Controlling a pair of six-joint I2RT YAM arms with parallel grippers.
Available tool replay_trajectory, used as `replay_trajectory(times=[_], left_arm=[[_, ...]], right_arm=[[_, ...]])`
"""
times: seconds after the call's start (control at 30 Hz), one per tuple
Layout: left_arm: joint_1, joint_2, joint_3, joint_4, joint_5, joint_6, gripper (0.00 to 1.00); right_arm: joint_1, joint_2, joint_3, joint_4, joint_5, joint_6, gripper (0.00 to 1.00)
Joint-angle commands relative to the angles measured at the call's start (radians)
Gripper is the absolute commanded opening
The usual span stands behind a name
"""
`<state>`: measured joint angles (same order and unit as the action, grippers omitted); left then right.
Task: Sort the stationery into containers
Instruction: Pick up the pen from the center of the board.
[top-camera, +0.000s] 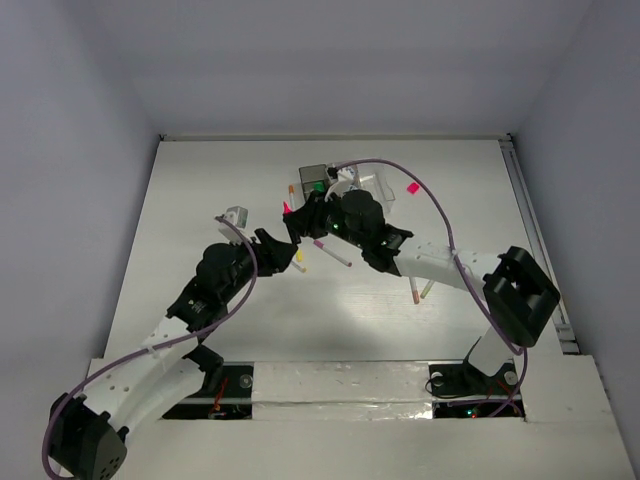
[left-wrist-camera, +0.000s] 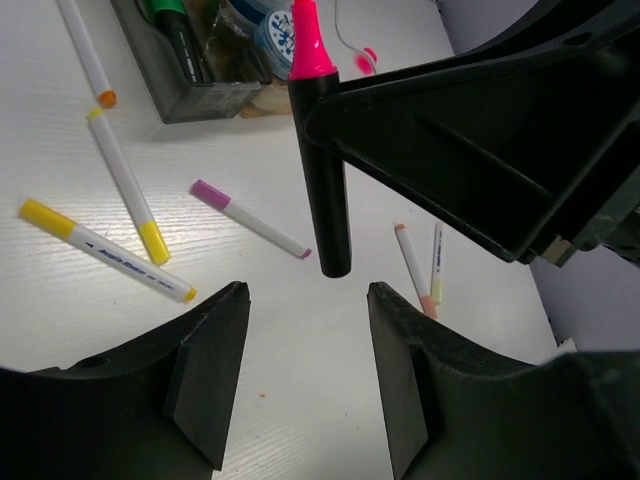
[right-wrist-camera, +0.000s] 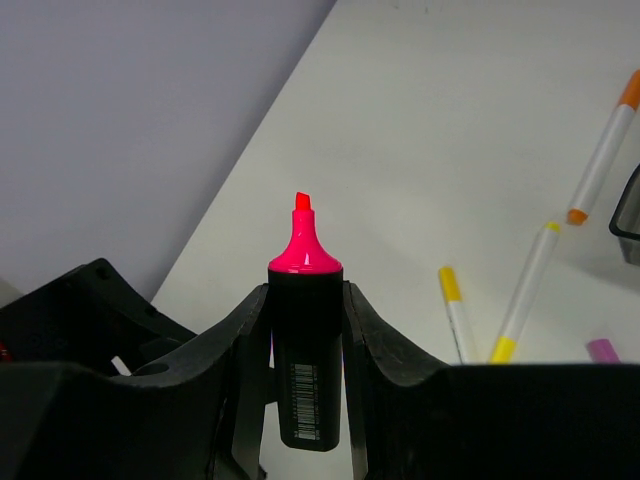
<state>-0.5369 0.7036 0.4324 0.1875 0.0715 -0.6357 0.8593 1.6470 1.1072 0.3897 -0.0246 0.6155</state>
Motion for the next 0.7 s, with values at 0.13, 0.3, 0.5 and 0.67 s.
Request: replay_trajectory(times=[0.13, 0.3, 0.5, 0.67], left_arm=[[-0.015, 0.066, 0.026, 0.136, 0.020, 0.024, 0.47], [-0.015, 0.068, 0.014, 0.190, 0.019, 0.021, 0.45], [-0.015, 0.091, -0.009, 0.239, 0.037, 0.016, 0.41], [-0.015, 0.126, -0.011, 0.265, 0.040, 0.025, 0.33]], right_arm=[[0.009, -0.047, -0.026, 0.126, -0.020, 0.038, 0.05], [0.009, -0.039, -0.038, 0.135, -0.035, 0.050, 0.05], [0.009, -0.030, -0.047, 0.150, -0.058, 0.067, 0.05], [0.009, -0.021, -0.050, 0.179, -0.095, 0.096, 0.05]])
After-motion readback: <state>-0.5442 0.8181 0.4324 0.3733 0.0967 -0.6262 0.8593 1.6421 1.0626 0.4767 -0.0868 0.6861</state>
